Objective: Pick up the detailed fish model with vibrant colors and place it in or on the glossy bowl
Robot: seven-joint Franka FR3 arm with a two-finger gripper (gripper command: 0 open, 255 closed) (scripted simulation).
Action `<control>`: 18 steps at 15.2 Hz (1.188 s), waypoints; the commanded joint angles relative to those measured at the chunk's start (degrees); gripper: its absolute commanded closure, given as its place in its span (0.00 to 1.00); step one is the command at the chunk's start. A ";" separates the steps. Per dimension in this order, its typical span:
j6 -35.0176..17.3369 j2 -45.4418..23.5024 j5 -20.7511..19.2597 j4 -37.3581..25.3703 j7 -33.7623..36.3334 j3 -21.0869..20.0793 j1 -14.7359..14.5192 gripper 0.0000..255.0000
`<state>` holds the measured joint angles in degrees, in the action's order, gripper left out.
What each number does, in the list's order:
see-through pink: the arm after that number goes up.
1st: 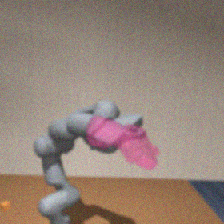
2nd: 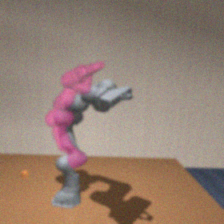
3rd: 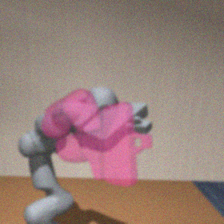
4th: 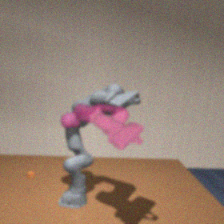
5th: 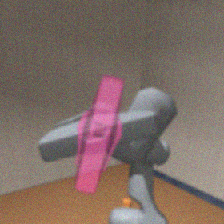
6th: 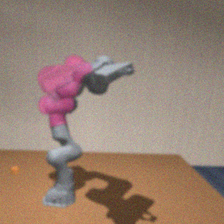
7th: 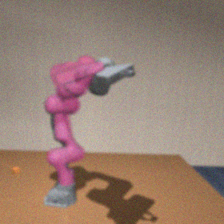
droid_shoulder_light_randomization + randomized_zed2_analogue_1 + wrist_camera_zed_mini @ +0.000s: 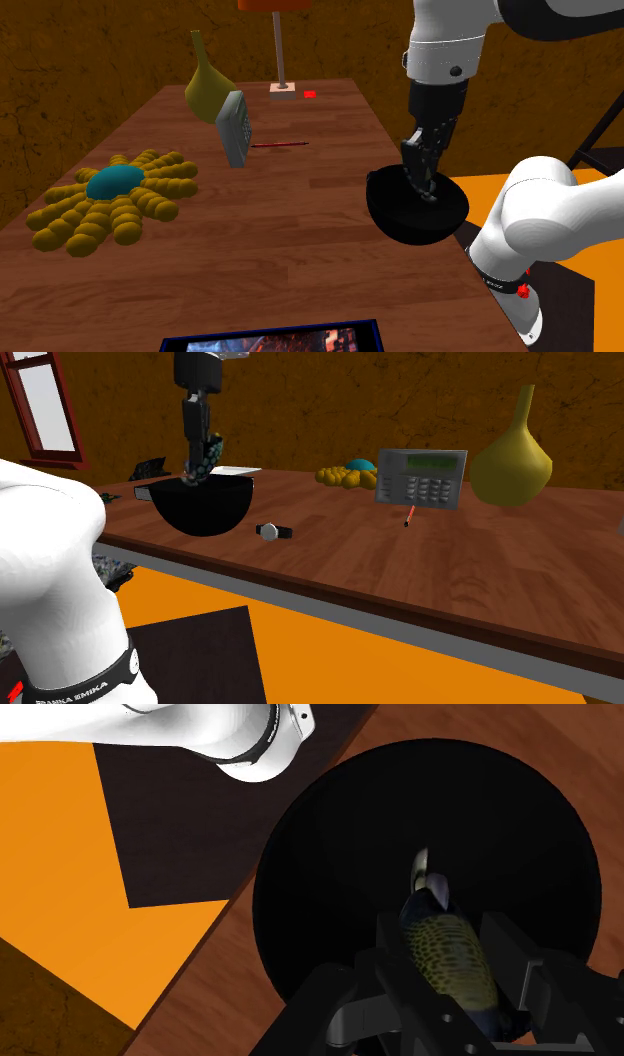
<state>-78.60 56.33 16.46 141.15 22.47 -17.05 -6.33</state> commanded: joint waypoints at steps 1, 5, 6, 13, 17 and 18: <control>-1.47 0.37 0.24 1.84 -0.26 -0.28 -0.08 1.00; -3.04 0.94 0.65 3.97 -0.42 -0.71 -0.28 1.00; -3.04 0.94 0.65 3.97 -0.42 -0.71 -0.28 1.00; -3.04 0.94 0.65 3.97 -0.42 -0.71 -0.28 0.00; -3.04 0.94 0.65 3.97 -0.42 -0.71 -0.28 0.00; -1.64 0.05 0.17 1.69 -0.34 -0.28 0.02 0.00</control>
<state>-80.95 56.94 16.94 144.10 22.14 -17.59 -6.50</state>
